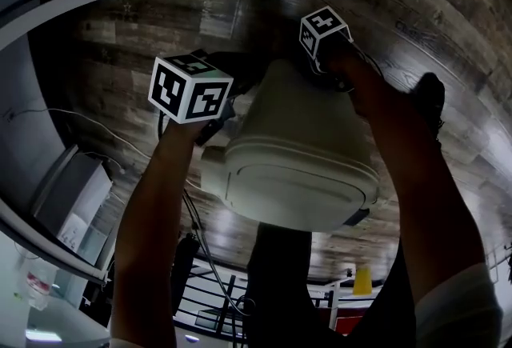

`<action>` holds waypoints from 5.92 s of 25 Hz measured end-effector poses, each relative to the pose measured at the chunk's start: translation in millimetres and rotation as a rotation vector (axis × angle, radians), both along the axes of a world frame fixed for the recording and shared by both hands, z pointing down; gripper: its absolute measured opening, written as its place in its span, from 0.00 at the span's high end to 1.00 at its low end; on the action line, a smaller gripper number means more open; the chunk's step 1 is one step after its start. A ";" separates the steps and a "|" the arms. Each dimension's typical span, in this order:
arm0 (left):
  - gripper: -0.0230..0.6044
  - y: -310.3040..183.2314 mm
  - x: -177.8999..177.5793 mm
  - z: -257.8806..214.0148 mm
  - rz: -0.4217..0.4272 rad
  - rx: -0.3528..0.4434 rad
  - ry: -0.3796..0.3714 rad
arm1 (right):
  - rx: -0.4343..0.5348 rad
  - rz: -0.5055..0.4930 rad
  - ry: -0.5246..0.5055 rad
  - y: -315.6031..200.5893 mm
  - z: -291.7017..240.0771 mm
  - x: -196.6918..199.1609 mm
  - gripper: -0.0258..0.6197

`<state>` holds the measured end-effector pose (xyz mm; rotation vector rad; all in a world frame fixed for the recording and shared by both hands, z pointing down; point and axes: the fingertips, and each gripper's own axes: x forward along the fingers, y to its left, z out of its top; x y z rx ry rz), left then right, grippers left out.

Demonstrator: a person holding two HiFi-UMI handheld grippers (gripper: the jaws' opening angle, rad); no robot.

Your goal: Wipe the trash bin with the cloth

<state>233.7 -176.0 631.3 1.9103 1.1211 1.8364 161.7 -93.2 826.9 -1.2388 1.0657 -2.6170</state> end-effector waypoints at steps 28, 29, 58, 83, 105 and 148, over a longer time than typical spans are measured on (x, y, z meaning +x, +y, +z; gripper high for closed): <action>0.96 99.3 19.1 -32.7 0.226 0.019 -0.012 | -0.029 -0.342 -0.064 175.4 -17.8 -109.3 0.84; 0.96 101.6 20.7 -37.1 0.219 0.018 -0.002 | -0.033 -0.354 -0.052 182.3 -21.2 -109.7 0.84; 0.96 108.3 -2.7 -319.9 -0.872 0.084 0.556 | 0.224 -0.806 0.602 205.4 -222.2 77.6 0.84; 0.96 225.3 -382.0 -500.6 -1.449 0.145 0.792 | 0.354 -1.003 0.933 242.4 -409.9 -75.0 0.84; 0.96 264.3 -434.1 -493.7 -1.636 0.213 0.844 | 0.474 -1.155 1.012 225.6 -445.9 -107.3 0.84; 0.96 311.1 -365.2 -182.0 -1.632 0.226 0.988 | 0.648 -0.876 1.441 200.0 -266.2 -50.3 0.84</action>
